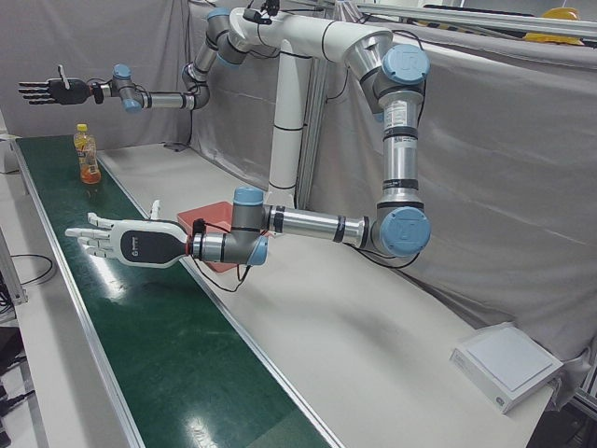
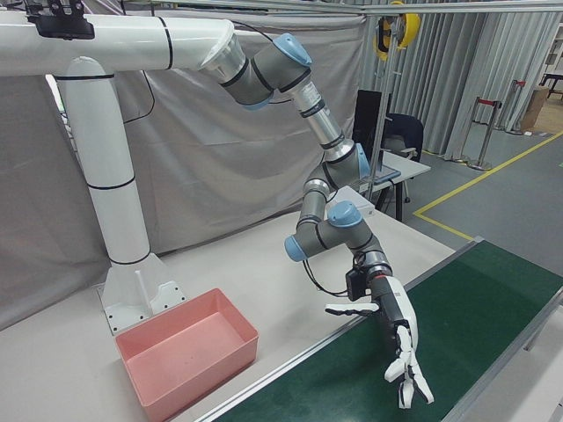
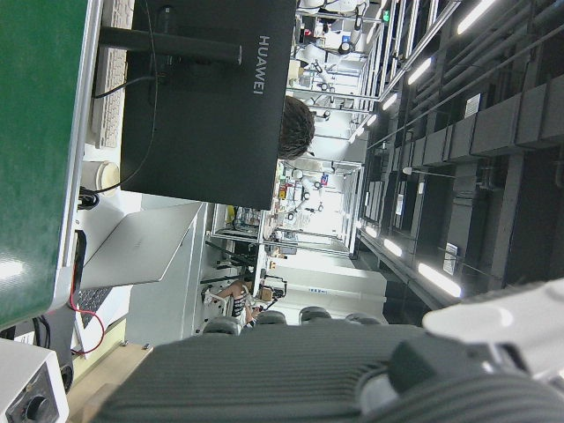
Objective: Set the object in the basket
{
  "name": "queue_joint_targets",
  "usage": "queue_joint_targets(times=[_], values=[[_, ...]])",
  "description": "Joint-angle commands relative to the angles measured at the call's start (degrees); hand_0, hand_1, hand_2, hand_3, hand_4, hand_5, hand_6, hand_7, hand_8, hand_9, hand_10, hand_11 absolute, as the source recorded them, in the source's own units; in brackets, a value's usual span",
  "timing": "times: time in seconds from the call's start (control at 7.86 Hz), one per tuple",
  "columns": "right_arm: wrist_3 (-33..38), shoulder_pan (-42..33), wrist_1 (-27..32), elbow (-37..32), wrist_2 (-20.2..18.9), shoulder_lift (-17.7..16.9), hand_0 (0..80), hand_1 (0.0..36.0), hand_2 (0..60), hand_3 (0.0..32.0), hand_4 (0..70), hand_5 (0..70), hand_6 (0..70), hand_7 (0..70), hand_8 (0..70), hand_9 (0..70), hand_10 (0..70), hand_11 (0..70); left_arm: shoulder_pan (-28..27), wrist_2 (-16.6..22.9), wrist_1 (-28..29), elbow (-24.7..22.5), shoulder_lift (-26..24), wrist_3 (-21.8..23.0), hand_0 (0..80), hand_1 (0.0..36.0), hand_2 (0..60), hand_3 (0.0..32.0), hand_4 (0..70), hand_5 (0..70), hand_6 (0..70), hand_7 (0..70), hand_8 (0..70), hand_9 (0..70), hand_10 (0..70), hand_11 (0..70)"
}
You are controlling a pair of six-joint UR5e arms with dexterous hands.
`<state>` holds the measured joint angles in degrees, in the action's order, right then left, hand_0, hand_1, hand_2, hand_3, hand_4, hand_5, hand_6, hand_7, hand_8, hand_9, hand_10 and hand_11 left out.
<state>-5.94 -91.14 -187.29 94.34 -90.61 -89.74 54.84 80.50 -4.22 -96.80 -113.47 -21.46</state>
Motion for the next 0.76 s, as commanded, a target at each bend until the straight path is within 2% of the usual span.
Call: queue_joint_targets(times=[0.0, 0.64], values=[[-0.04, 0.0, 0.0, -0.03, 0.0, 0.0, 0.0, 0.0, 0.0, 0.0, 0.0, 0.0, 0.0, 0.0, 0.0, 0.0, 0.0, 0.0, 0.01, 0.0, 0.0, -0.06, 0.0, 0.19, 53.0, 14.8, 0.1, 2.8, 13.4, 26.1, 1.7, 1.9, 11.3, 12.1, 9.6, 15.6], [0.05, 0.0, 0.0, -0.03, 0.0, 0.0, 0.0, 0.0, 0.0, 0.0, 0.0, 0.0, 0.0, 0.0, 0.0, 0.0, 0.0, 0.0, 0.01, 0.0, 0.0, -0.06, 0.0, 0.54, 53.1, 15.0, 0.2, 3.0, 13.1, 26.2, 1.8, 1.9, 11.2, 12.0, 9.8, 15.8]])
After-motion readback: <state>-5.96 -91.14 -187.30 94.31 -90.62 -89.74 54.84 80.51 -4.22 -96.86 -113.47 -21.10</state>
